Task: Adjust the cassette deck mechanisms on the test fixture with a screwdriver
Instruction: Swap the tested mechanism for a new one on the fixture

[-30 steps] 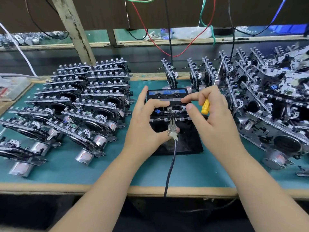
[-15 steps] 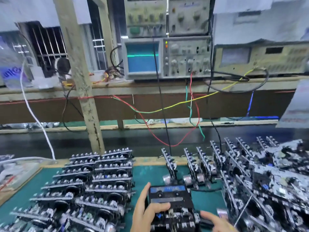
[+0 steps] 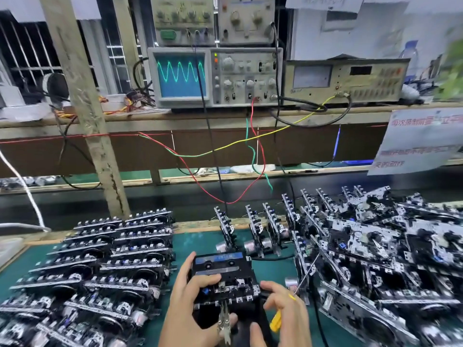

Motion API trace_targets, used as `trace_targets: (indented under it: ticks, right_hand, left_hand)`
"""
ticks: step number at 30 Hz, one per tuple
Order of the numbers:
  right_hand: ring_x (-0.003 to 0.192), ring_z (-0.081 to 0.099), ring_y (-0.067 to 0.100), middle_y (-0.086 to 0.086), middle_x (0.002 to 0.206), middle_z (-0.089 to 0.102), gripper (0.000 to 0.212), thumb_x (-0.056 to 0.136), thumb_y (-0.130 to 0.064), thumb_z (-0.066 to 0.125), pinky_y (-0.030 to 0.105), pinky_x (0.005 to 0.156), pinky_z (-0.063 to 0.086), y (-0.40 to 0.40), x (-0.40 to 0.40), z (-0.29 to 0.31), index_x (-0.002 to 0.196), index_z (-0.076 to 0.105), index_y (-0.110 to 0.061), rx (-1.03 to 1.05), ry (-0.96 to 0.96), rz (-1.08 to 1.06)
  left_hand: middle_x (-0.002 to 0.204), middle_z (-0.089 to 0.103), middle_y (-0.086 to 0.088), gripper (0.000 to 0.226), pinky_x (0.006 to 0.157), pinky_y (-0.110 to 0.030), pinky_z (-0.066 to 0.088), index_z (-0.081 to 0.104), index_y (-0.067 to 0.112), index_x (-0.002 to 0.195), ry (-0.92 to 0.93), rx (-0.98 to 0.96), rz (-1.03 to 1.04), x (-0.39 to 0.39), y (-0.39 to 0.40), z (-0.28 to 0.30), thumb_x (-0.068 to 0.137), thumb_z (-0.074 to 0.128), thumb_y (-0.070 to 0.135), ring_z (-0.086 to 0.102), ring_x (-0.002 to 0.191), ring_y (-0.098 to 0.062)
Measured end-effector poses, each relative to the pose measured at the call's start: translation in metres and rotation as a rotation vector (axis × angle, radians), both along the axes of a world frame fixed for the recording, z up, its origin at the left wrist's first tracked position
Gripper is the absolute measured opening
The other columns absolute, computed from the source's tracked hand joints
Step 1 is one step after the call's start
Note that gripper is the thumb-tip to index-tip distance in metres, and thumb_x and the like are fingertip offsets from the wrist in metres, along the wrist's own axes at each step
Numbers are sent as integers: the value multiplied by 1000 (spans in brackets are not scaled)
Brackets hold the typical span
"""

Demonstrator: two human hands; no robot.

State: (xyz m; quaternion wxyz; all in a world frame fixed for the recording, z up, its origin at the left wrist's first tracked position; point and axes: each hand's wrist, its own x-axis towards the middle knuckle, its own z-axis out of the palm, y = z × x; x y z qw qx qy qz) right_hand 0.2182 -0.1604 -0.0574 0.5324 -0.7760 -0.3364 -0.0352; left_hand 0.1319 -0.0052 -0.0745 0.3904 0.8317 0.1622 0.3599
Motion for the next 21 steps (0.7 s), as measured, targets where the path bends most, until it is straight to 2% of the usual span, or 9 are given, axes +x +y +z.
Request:
trace_targets:
  ticks: [3, 6, 8, 12, 14, 16, 17, 19, 21]
  right_hand:
    - [111, 62, 34, -6, 114, 68, 30, 54, -31, 63, 48, 97, 43, -1, -1, 0, 72, 61, -7, 5, 66, -45]
    - [112, 59, 27, -10, 117, 65, 30, 57, -26, 67, 27, 95, 40, 0, -1, -1, 83, 51, -26, 61, 26, -8]
    - [112, 54, 13, -16, 120, 63, 50, 58, -11, 72, 13, 92, 36, 2, -1, -7, 88, 43, -38, 52, -98, -8]
    - [103, 47, 3, -15, 113, 64, 58, 49, -11, 69, 0, 97, 23, 1, 5, -17, 93, 43, -38, -3, -315, -42]
    - [101, 46, 2, -14, 110, 64, 61, 45, -12, 71, 0, 99, 25, 1, 6, -17, 93, 43, -38, -37, -343, -67]
    - [99, 49, 4, -12, 109, 66, 70, 40, -8, 80, 5, 92, 34, -1, 6, -20, 93, 45, -37, -73, -334, -67]
    - [100, 48, 3, -11, 110, 66, 71, 39, -6, 82, 7, 91, 34, -2, 7, -21, 93, 48, -36, -88, -336, -44]
    - [113, 44, 1, -17, 124, 57, 51, 55, -9, 79, 5, 91, 25, -3, 9, -12, 98, 60, -29, -119, -320, -29]
    - [130, 32, -2, -30, 133, 31, 34, 79, -19, 63, -1, 94, 13, -4, 8, -11, 113, 63, -25, -130, -260, 12]
  left_hand:
    - [154, 20, 38, 62, 101, -26, 32, 62, 58, 109, 2, -5, 14, -1, 2, -3, 50, 82, 61, 37, 131, 16]
    - [152, 19, 42, 64, 101, -28, 31, 61, 59, 108, 21, -14, 17, -1, 2, 0, 48, 82, 62, 33, 132, 19]
    - [152, 20, 42, 64, 102, -29, 31, 61, 60, 107, 25, 4, 14, -1, 3, -2, 47, 81, 62, 32, 134, 17]
    - [153, 25, 39, 62, 105, -33, 30, 63, 60, 106, 15, 37, 26, 1, 4, -5, 46, 80, 65, 31, 136, 16]
    - [154, 28, 35, 61, 108, -35, 28, 64, 58, 105, 1, 53, 23, 2, 7, -7, 46, 81, 65, 29, 140, 12]
    - [156, 30, 27, 62, 110, -38, 28, 65, 57, 105, -3, 66, 11, 4, 8, -6, 45, 81, 64, 34, 142, 0]
    - [156, 31, 24, 63, 111, -40, 28, 64, 57, 105, -3, 71, 4, 5, 9, -7, 45, 82, 63, 36, 142, -7]
    - [155, 32, 21, 63, 112, -44, 28, 64, 58, 105, -6, 78, -5, 6, 10, -4, 44, 81, 62, 38, 142, -16]
    - [154, 35, 18, 61, 111, -46, 28, 64, 59, 104, -22, 102, -16, 7, 14, -5, 45, 79, 62, 40, 141, -21]
